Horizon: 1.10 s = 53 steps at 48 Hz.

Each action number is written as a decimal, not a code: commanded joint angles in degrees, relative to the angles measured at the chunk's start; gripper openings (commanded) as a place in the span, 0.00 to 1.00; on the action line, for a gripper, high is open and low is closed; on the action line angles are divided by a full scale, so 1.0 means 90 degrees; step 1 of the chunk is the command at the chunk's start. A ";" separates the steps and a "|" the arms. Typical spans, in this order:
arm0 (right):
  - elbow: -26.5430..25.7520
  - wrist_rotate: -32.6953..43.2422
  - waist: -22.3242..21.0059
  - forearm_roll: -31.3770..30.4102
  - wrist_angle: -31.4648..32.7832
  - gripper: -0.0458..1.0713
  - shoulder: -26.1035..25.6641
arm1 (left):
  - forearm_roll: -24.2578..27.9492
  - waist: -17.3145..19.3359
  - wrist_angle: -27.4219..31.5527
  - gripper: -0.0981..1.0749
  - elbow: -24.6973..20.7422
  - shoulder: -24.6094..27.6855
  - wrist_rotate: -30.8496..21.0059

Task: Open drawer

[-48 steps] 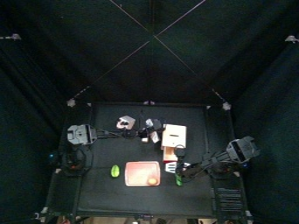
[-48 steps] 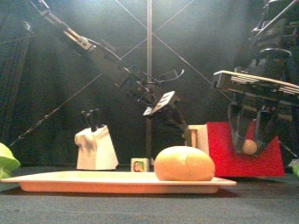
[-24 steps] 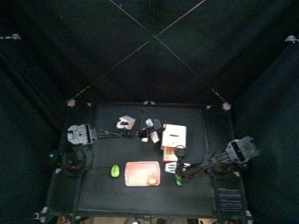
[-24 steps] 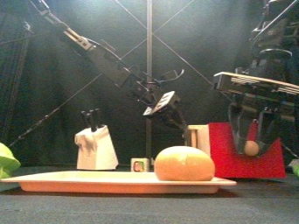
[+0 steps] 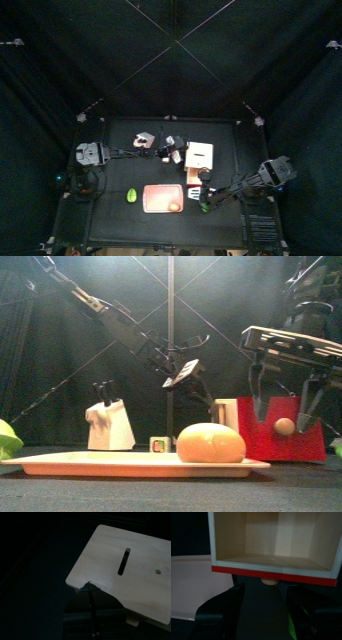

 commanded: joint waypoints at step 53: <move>0.0020 -0.0127 0.0107 -0.0049 0.0020 0.84 -0.0518 | 0.0352 -0.0908 0.1104 0.16 0.1650 -0.2148 0.0029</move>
